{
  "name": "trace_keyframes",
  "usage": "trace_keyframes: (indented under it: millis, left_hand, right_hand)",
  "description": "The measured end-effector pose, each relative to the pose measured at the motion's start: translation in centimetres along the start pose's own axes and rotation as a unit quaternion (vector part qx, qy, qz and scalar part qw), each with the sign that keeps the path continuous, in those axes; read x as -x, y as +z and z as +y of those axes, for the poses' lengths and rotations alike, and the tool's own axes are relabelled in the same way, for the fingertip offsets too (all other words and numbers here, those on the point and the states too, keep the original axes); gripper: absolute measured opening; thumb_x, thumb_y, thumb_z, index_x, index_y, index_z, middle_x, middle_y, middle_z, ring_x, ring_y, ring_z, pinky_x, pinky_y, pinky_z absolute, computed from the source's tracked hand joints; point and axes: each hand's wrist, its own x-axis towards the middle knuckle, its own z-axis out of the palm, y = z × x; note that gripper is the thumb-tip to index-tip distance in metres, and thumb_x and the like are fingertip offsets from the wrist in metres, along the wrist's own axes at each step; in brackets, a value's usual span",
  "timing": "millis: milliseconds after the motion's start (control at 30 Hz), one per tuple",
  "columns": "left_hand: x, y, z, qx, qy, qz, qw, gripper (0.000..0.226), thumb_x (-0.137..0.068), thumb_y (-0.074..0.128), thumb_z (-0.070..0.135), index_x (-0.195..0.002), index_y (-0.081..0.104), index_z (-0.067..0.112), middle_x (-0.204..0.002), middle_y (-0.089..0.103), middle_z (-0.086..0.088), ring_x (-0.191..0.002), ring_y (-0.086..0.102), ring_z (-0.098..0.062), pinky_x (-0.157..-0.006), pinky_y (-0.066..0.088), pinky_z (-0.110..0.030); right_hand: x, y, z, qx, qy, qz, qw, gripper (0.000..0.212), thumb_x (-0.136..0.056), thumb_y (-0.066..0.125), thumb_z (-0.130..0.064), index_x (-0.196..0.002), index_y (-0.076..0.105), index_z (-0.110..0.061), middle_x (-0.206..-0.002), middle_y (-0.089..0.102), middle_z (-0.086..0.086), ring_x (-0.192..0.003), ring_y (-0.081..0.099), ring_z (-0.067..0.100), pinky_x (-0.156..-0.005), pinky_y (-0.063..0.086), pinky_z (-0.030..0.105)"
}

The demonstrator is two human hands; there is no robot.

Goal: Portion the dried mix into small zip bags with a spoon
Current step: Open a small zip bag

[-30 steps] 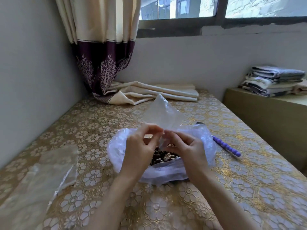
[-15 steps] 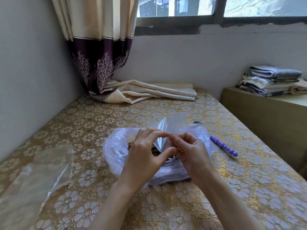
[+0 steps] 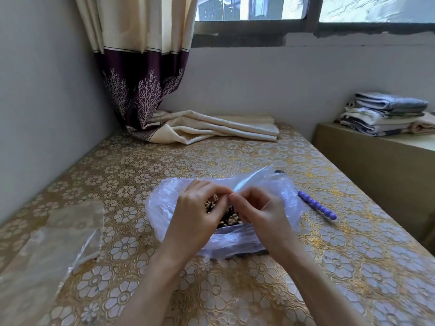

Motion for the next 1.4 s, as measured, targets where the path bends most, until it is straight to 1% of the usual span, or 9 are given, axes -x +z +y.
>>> trace_keyframes:
  millis: [133, 367, 433, 633, 767, 900, 1033, 1167, 1400]
  left_hand:
    - [-0.1, -0.1, 0.5, 0.136, -0.103, -0.001, 0.985, 0.016, -0.084, 0.064, 0.009, -0.08, 0.067, 0.024, -0.069, 0.064, 0.008, -0.058, 0.056, 0.001, -0.054, 0.041, -0.01]
    - [-0.2, -0.2, 0.4, 0.189, -0.208, 0.019, 0.959, 0.019, -0.089, 0.058, 0.009, -0.078, 0.064, 0.023, -0.07, 0.068, 0.008, -0.067, 0.063, -0.003, -0.062, 0.049, -0.015]
    - [-0.5, -0.8, 0.0, 0.23, -0.228, 0.067, 0.944, 0.016, -0.089, 0.057, 0.009, -0.082, 0.064, 0.021, -0.067, 0.067, 0.01, -0.058, 0.059, 0.001, -0.057, 0.046, -0.013]
    - [-0.1, -0.8, 0.6, 0.03, -0.078, 0.155, 0.984, 0.01, -0.088, 0.06, 0.013, -0.089, 0.062, 0.022, -0.078, 0.062, 0.011, -0.073, 0.06, -0.003, -0.067, 0.047, -0.011]
    - [0.4, -0.1, 0.8, -0.02, -0.016, 0.139, 0.99, 0.007, -0.084, 0.064, 0.01, -0.083, 0.061, 0.016, -0.072, 0.058, 0.01, -0.073, 0.056, -0.004, -0.064, 0.043, -0.007]
    - [0.4, 0.6, 0.6, -0.008, -0.006, 0.055, 0.998, 0.022, -0.083, 0.065, 0.014, -0.1, 0.052, 0.021, -0.085, 0.055, 0.007, -0.075, 0.055, -0.005, -0.064, 0.047, -0.014]
    - [0.7, 1.1, 0.5, 0.0, 0.004, 0.0, 1.0, 0.046, -0.079, 0.065, 0.037, -0.119, 0.046, 0.024, -0.1, 0.052, 0.008, -0.086, 0.053, -0.005, -0.072, 0.047, -0.016]
    - [0.8, 0.9, 0.7, 0.018, 0.01, -0.015, 1.0, 0.053, -0.075, 0.059, 0.058, -0.115, 0.047, 0.025, -0.103, 0.057, 0.013, -0.094, 0.055, 0.0, -0.075, 0.046, -0.012]
    - [0.6, 0.7, 0.8, -0.019, 0.002, 0.096, 0.995, 0.01, -0.085, 0.063, 0.012, -0.091, 0.056, 0.016, -0.081, 0.061, 0.004, -0.066, 0.059, -0.006, -0.058, 0.047, -0.011]
  right_hand:
    - [0.0, 0.5, -0.2, -0.002, -0.036, -0.006, 0.999, 0.015, -0.078, 0.062, -0.027, -0.069, 0.061, -0.016, -0.054, 0.055, -0.012, -0.053, 0.047, 0.0, -0.054, 0.039, 0.014]
    - [0.4, 0.9, 0.5, 0.115, -0.067, -0.037, 0.99, 0.018, -0.088, 0.063, -0.009, -0.071, 0.056, -0.006, -0.062, 0.054, 0.004, -0.057, 0.047, 0.02, -0.056, 0.041, 0.031]
    - [0.8, 1.3, 0.7, 0.162, -0.072, -0.049, 0.983, 0.019, -0.087, 0.064, -0.01, -0.07, 0.054, -0.009, -0.062, 0.051, -0.001, -0.055, 0.042, 0.006, -0.054, 0.036, 0.02]
    - [0.3, 0.7, 0.3, 0.102, -0.015, 0.119, 0.988, 0.029, -0.087, 0.061, -0.01, -0.06, 0.049, -0.015, -0.053, 0.047, -0.008, -0.052, 0.041, 0.006, -0.053, 0.034, 0.021]
    - [0.4, 0.0, 0.2, 0.061, 0.016, 0.182, 0.981, 0.013, -0.087, 0.058, -0.005, -0.081, 0.056, -0.017, -0.077, 0.061, 0.005, -0.065, 0.056, 0.019, -0.06, 0.048, 0.031]
    - [-0.1, 0.1, -0.2, 0.056, -0.007, 0.178, 0.982, 0.022, -0.088, 0.055, 0.002, -0.087, 0.059, -0.019, -0.075, 0.068, -0.003, -0.065, 0.065, 0.006, -0.057, 0.048, 0.014]
    - [0.3, 0.5, -0.2, 0.087, -0.033, 0.147, 0.985, 0.02, -0.091, 0.058, -0.008, -0.077, 0.065, -0.021, -0.062, 0.06, 0.006, -0.061, 0.054, 0.014, -0.059, 0.044, 0.035]
    - [0.2, 0.4, -0.7, 0.021, -0.022, 0.115, 0.993, 0.02, -0.088, 0.06, -0.012, -0.073, 0.07, -0.02, -0.064, 0.066, 0.002, -0.062, 0.061, 0.011, -0.058, 0.049, 0.025]
    - [0.2, 0.2, -0.3, 0.076, -0.017, 0.168, 0.983, 0.017, -0.088, 0.062, -0.008, -0.092, 0.074, -0.02, -0.07, 0.072, -0.003, -0.063, 0.068, 0.013, -0.059, 0.054, 0.023]
